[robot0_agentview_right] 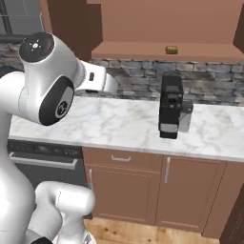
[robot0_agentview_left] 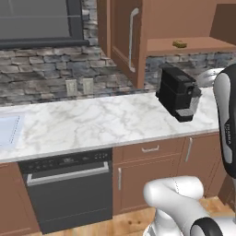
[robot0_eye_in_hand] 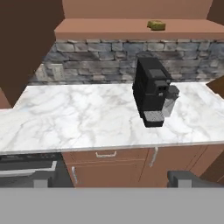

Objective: Pick up the sponge and bar soap from the sink, and place them back in the cabinet, and close the cabinet doors.

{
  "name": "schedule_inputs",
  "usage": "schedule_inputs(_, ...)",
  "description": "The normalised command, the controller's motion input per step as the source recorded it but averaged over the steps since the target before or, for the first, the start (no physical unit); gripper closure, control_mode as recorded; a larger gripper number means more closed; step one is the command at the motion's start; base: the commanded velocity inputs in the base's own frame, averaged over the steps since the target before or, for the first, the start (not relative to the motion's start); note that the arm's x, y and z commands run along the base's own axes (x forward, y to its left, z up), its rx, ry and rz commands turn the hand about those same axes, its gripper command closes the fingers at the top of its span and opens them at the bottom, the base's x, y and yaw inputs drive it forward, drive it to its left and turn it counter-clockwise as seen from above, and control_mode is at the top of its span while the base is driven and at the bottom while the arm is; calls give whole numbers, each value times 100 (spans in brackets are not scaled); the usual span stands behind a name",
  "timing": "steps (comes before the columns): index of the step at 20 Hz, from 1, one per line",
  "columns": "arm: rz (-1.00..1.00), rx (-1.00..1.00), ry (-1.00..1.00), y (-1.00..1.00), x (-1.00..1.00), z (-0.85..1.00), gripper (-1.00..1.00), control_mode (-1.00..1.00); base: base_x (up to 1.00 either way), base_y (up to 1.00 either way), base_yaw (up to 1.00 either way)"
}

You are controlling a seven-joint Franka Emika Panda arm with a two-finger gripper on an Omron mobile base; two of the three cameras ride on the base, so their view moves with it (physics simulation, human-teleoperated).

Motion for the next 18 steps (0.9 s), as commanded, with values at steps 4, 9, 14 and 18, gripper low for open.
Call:
schedule_inputs(4,0,0,0,0,0,0,-100,100,-37,100,0)
schedule_inputs(9,0,0,0,0,0,0,-100,100,-38,95,0)
schedule_inputs(14,0,0,0,0,0,0,-100,100,-37,98,0)
schedule_inputs(18,0,0,0,0,0,0,-100,100,-24,100,0)
